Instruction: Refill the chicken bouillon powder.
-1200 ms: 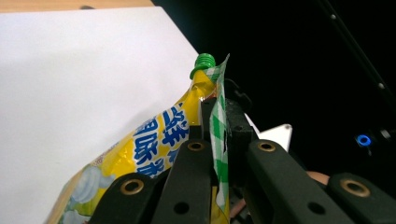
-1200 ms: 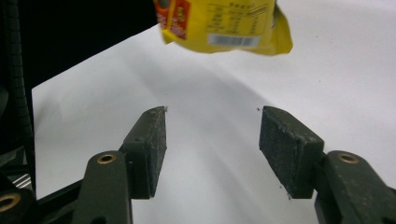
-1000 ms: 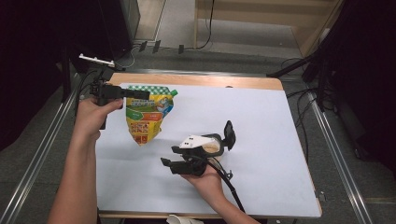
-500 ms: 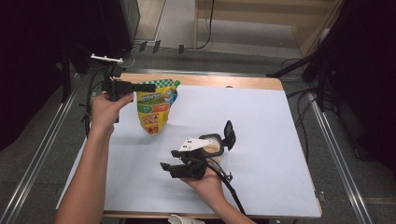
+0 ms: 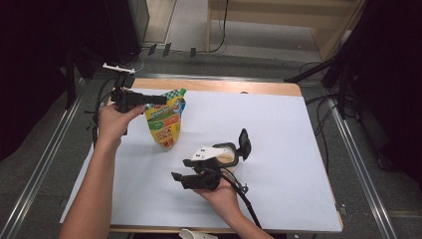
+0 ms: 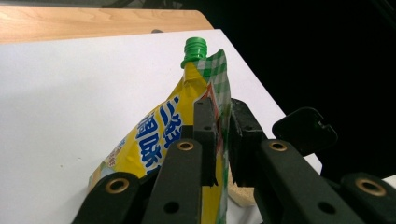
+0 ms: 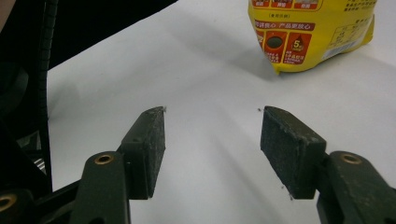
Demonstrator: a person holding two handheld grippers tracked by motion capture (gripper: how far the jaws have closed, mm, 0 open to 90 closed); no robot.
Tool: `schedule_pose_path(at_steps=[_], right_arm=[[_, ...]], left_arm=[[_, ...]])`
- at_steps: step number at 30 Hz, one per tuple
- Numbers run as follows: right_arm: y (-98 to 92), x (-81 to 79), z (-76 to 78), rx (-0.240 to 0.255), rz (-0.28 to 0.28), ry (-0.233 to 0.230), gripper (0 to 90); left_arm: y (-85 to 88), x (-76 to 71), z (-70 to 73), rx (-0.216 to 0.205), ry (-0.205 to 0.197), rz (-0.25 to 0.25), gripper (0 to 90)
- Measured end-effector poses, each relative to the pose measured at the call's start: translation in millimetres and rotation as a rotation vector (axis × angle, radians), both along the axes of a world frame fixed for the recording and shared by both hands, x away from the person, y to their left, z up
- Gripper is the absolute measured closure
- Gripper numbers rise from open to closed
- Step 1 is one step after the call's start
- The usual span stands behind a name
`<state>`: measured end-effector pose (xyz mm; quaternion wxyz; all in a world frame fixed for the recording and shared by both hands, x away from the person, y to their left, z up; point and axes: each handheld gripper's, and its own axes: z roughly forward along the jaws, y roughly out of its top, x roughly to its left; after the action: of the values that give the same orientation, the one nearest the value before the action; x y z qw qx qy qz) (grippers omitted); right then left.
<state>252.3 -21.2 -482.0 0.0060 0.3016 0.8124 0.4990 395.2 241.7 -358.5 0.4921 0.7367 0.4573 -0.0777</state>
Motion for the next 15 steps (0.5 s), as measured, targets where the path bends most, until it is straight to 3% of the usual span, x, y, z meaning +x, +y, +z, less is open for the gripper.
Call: schedule_pose_path(at_steps=[4,12,15], right_arm=[[-1.2,0.6,1.3,0.006,-0.001,0.0,41.6],[-1.5,1.0,3.5,0.011,0.002,0.0,41.8],[-1.7,1.5,4.8,0.01,0.004,0.003,41.9]], left_arm=[[-0.9,-0.6,0.2,0.017,0.001,0.016,77.7],[3.7,-6.1,9.5,-0.007,-0.016,0.036,67.2],[5.2,-8.6,13.9,0.014,-0.004,0.058,62.6]])
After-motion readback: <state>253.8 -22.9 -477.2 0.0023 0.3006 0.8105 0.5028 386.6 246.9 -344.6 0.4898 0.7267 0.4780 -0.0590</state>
